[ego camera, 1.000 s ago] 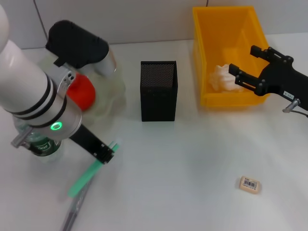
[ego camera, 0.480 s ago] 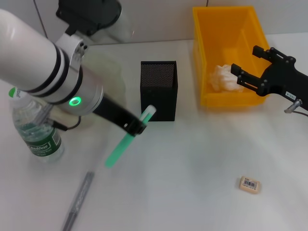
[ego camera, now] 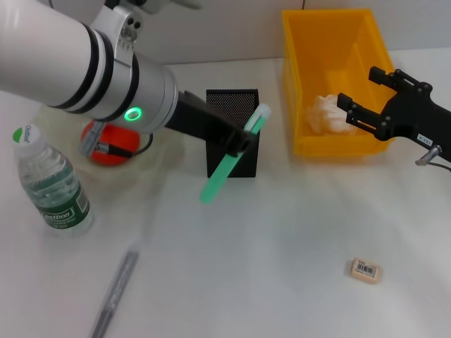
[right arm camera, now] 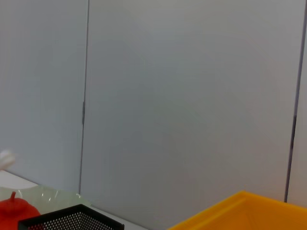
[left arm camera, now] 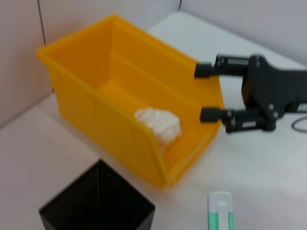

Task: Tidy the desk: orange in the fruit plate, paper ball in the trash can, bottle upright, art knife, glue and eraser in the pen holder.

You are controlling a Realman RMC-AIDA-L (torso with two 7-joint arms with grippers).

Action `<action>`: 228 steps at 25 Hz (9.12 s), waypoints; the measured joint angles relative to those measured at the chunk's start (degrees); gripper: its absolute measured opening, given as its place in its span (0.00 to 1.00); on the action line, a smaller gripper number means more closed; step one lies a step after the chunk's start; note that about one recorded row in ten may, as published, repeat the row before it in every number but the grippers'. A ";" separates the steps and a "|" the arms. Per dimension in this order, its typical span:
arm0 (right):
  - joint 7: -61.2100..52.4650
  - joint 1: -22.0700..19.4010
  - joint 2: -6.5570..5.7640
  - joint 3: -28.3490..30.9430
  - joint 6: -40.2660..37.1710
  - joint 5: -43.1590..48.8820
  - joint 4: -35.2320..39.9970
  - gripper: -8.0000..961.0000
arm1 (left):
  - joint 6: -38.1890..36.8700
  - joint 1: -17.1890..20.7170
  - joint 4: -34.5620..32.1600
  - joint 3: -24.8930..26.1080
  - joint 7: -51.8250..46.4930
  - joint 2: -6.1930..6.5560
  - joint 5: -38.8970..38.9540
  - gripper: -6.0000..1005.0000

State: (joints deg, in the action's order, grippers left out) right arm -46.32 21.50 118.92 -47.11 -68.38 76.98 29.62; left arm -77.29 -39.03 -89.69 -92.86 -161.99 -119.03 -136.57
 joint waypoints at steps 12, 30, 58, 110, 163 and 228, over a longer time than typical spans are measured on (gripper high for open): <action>0.00 -0.36 0.09 -0.18 -0.04 -0.01 0.00 0.80 | 12.71 4.49 -0.71 -0.38 6.94 0.21 4.90 0.19; -0.49 -0.40 0.09 -0.29 -0.27 0.00 0.00 0.80 | 26.99 6.02 10.83 -1.17 22.03 0.14 16.47 0.19; -0.73 -0.82 0.18 -0.03 -0.64 0.01 0.00 0.80 | 39.65 6.48 23.82 -1.61 49.05 0.02 40.90 0.19; -1.50 -1.55 0.27 -0.61 -1.76 0.01 0.17 0.80 | 47.16 7.04 38.00 -7.74 79.43 -0.15 71.21 0.22; -2.87 -1.72 0.02 -1.45 -3.69 1.79 1.43 0.80 | 1.82 19.32 20.19 9.99 74.11 0.83 49.59 0.78; -85.46 10.07 0.15 -19.83 -35.82 69.95 55.87 0.80 | -5.16 26.32 22.43 9.45 79.55 0.56 43.81 0.78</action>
State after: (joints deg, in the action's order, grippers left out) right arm -131.78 31.57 119.07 -66.94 -104.21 146.93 85.49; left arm -82.45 -12.71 -67.26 -83.40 -82.44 -118.47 -92.76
